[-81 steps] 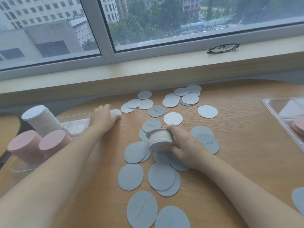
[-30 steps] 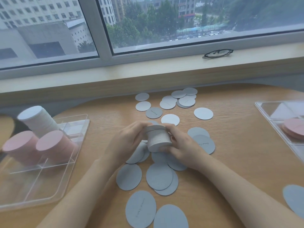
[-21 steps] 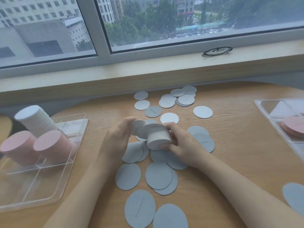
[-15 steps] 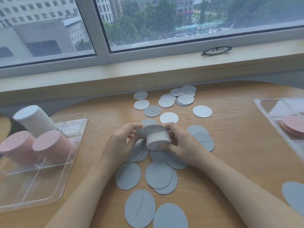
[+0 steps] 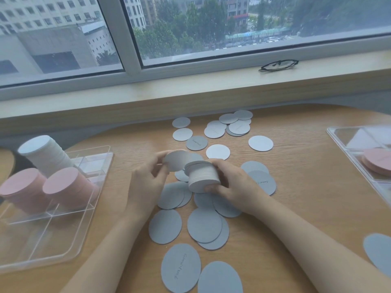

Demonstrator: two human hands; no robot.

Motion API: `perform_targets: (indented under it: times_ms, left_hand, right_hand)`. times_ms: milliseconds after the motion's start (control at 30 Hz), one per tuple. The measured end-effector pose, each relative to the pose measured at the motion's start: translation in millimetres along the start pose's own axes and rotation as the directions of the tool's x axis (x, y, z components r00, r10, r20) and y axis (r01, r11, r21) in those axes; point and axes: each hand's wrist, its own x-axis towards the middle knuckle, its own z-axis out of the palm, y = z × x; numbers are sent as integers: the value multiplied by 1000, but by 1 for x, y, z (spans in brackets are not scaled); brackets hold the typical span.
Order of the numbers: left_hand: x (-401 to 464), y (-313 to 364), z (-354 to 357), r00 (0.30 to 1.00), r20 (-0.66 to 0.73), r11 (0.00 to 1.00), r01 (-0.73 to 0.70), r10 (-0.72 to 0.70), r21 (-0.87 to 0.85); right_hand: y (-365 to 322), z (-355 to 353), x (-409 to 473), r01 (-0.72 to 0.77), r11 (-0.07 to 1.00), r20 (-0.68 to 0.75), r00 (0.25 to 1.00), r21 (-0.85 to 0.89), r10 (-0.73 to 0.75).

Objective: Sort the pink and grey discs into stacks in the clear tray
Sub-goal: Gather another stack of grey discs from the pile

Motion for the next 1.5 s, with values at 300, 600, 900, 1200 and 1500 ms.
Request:
perform_targets:
  times_ms: [300, 600, 900, 1200, 1500]
  left_hand:
    - [-9, 3, 12, 841, 537, 998, -39, 61, -53]
    - [-17, 0, 35, 852, 518, 989, -131, 79, 64]
    - [-17, -5, 31, 870, 487, 989, -129, 80, 69]
    - [-16, -6, 23, 879, 472, 998, -58, 68, -36]
    - [-14, -9, 24, 888, 458, 990, 16, 49, -137]
  right_hand:
    - [2, 4, 4, 2, 984, -2, 1000, -178, -3]
    - [5, 4, 5, 75, 881, 108, 994, -466, -28]
    - [16, -35, 21, -36, 954, -87, 996, -298, 10]
    - [13, -26, 42, -65, 789, -32, 998, -611, 58]
    - [8, -26, 27, -83, 963, -373, 928, -257, -20]
